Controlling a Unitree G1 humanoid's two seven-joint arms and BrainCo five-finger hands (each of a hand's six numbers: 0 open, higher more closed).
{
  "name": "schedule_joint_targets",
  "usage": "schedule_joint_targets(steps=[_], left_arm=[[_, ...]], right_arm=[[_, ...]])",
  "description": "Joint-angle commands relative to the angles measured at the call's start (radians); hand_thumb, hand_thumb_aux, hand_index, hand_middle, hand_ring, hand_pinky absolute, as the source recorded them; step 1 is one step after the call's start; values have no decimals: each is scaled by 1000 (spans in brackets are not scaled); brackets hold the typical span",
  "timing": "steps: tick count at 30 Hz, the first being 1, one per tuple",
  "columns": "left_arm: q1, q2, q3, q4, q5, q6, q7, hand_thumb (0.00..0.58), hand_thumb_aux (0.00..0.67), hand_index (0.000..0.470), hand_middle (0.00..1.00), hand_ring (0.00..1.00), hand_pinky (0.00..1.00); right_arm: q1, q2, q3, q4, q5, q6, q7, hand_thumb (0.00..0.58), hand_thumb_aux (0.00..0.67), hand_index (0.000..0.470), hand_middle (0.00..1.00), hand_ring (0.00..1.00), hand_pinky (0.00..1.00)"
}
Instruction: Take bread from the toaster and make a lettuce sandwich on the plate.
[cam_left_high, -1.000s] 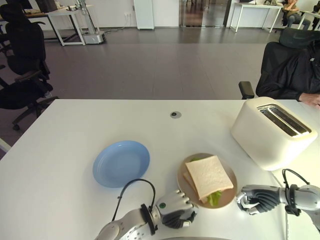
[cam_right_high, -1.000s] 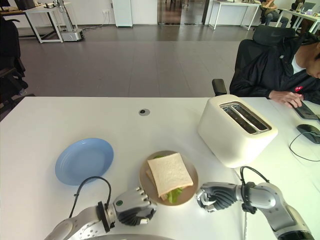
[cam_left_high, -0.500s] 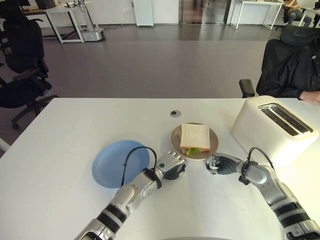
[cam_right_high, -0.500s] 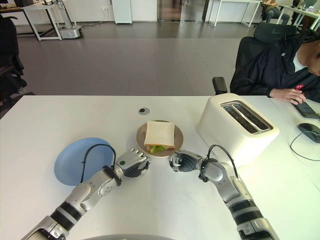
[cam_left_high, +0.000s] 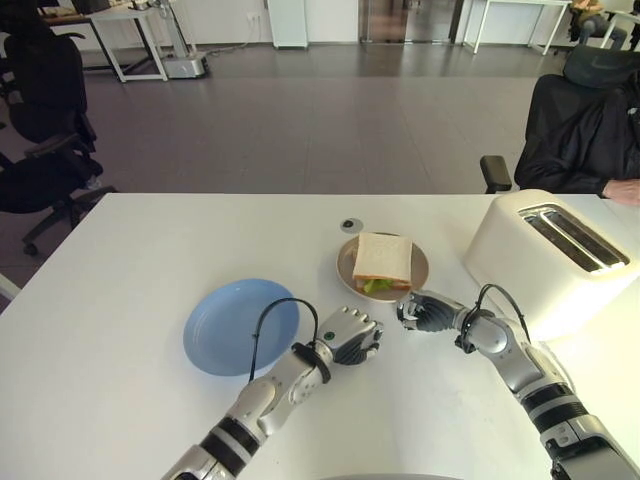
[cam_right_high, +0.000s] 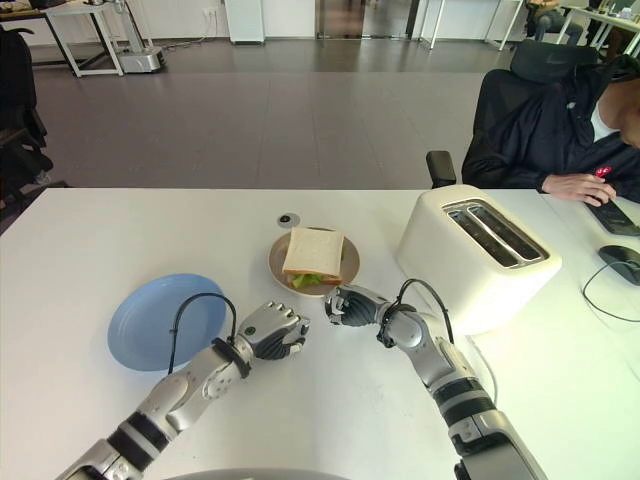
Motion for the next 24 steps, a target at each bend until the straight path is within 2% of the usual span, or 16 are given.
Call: schedule_joint_targets(steps=[1,2,3,4,7,10,12,14,15,16,17,19,20,24], left_arm=[[175,32,89,-234,-158,-20,-19,0,0,0,75,75,75],[223,38,129,-286,-246,-40,-26,0,0,0,0,0,0],[264,40,165,-323,-345,-64,-34,0,0,0,0,0,0],[294,42,192,-347,-420,-86,-41,0,0,0,0,0,0],[393,45,238,-410,-570,-159,-50,0,0,0,0,0,0],[450,21,275,-421,-739,-243,-61,0,0,0,0,0,0],[450,-6,287,-367,-866,-293,-86,0,0,0,0,0,0],[434,-29,288,-301,-908,-322,-106,0,0,0,0,0,0],[433,-43,288,-288,-931,-333,-116,0,0,0,0,0,0],[437,-57,289,-283,-954,-344,-124,0,0,0,0,0,0],[441,-69,288,-278,-971,-344,-131,0,0,0,0,0,0],[440,-79,284,-258,-964,-342,-148,0,0,0,0,0,0],[438,-83,281,-251,-958,-339,-157,0,0,0,0,0,0],[440,-98,283,-249,-939,-334,-179,0,0,0,0,0,0]], right_arm=[[151,-77,-123,-178,263,-27,118,527,468,328,816,816,816],[198,-98,-165,-215,364,-41,165,436,336,236,639,639,639],[238,-113,-199,-235,432,-54,194,75,45,31,506,506,506],[264,-120,-220,-246,478,-65,217,0,0,0,435,435,435],[277,-71,-212,-276,625,-72,292,0,0,0,435,435,435],[261,18,-207,-279,719,-74,301,0,0,0,427,427,427],[260,66,-211,-273,753,-82,302,0,0,0,408,408,408],[256,109,-218,-278,809,-59,306,0,0,0,392,392,392],[250,127,-223,-277,836,-39,307,0,0,0,290,290,290],[246,139,-228,-275,854,-26,306,0,0,0,247,247,247],[239,151,-237,-268,878,-2,306,0,0,0,129,129,129],[247,165,-253,-272,912,28,304,0,0,0,39,39,39],[254,171,-258,-281,923,39,306,0,0,0,8,8,8],[273,188,-272,-314,930,51,309,0,0,0,0,0,0]])
